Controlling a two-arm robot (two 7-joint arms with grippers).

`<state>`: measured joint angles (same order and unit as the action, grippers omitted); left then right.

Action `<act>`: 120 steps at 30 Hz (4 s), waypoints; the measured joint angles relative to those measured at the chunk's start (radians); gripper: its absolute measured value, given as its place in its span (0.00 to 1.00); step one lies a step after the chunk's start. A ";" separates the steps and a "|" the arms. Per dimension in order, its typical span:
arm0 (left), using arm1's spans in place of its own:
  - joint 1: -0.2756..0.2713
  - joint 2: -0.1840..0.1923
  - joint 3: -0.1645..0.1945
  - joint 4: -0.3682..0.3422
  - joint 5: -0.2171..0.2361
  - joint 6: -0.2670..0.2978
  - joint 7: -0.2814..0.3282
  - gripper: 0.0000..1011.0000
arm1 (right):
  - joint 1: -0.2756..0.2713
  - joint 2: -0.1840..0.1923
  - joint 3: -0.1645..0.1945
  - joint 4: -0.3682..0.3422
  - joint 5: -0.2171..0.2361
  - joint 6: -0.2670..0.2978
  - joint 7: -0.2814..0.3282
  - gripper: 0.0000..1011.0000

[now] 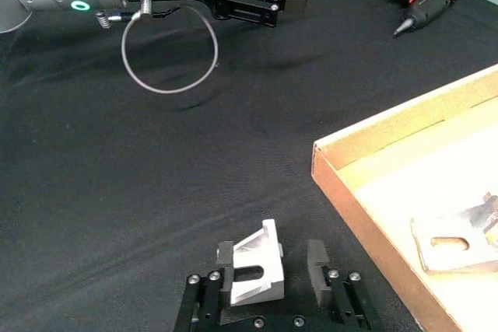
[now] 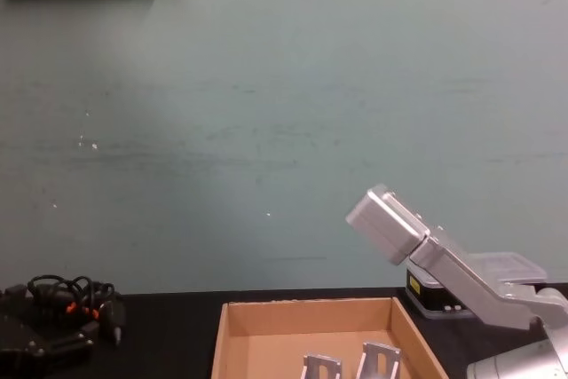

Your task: Use one hand to pick up the angle iron from the table and place it into the box.

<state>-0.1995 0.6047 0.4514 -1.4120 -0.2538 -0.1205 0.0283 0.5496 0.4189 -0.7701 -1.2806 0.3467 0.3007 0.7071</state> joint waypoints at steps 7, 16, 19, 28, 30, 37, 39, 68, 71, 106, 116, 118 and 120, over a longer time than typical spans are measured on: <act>0.000 0.000 0.000 0.000 0.000 0.000 0.000 1.00 | -0.001 -0.002 0.000 0.003 0.000 -0.005 0.001 0.40; 0.000 0.000 0.000 0.000 0.000 0.000 0.000 1.00 | 0.000 -0.004 -0.003 0.009 -0.001 -0.013 0.008 0.15; 0.000 0.000 0.000 0.000 0.000 0.000 0.000 1.00 | -0.002 -0.002 -0.003 0.006 -0.001 -0.014 0.008 0.09; 0.000 0.000 0.000 0.000 0.000 0.000 0.000 1.00 | -0.008 0.012 0.015 -0.031 0.001 -0.014 -0.007 0.09; 0.000 0.000 0.000 0.000 0.000 0.000 0.000 1.00 | -0.010 0.017 0.022 -0.044 0.003 -0.015 -0.015 0.09; 0.000 0.000 0.000 0.000 0.000 0.000 0.000 1.00 | -0.025 0.049 0.081 -0.127 0.019 -0.030 -0.066 0.09; 0.000 0.000 0.000 0.000 0.000 0.000 0.000 1.00 | -0.026 0.054 0.096 -0.143 0.022 -0.032 -0.082 0.09; 0.000 0.000 0.000 0.000 0.000 0.000 0.000 1.00 | 0.140 -0.110 0.189 0.179 -0.059 -0.058 -0.196 0.09; 0.000 0.000 0.000 0.000 0.000 0.000 0.000 1.00 | 0.172 -0.141 0.177 0.245 -0.072 -0.060 -0.180 0.09; 0.000 0.000 0.000 0.000 0.000 0.000 0.000 1.00 | 0.313 -0.289 0.150 0.585 -0.202 -0.062 -0.113 0.09; 0.000 0.000 0.000 0.000 0.000 0.000 0.000 1.00 | 0.307 -0.287 0.160 0.580 -0.223 -0.048 -0.102 0.09; 0.000 0.000 0.000 0.000 0.000 0.000 0.000 1.00 | 0.307 -0.287 0.162 0.579 -0.227 -0.046 -0.100 0.09; 0.000 0.000 0.000 0.000 0.000 0.000 0.000 1.00 | 0.306 -0.287 0.163 0.578 -0.230 -0.045 -0.100 0.09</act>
<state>-0.1995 0.6047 0.4513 -1.4120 -0.2539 -0.1205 0.0283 0.8555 0.1318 -0.6066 -0.7030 0.1169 0.2558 0.6073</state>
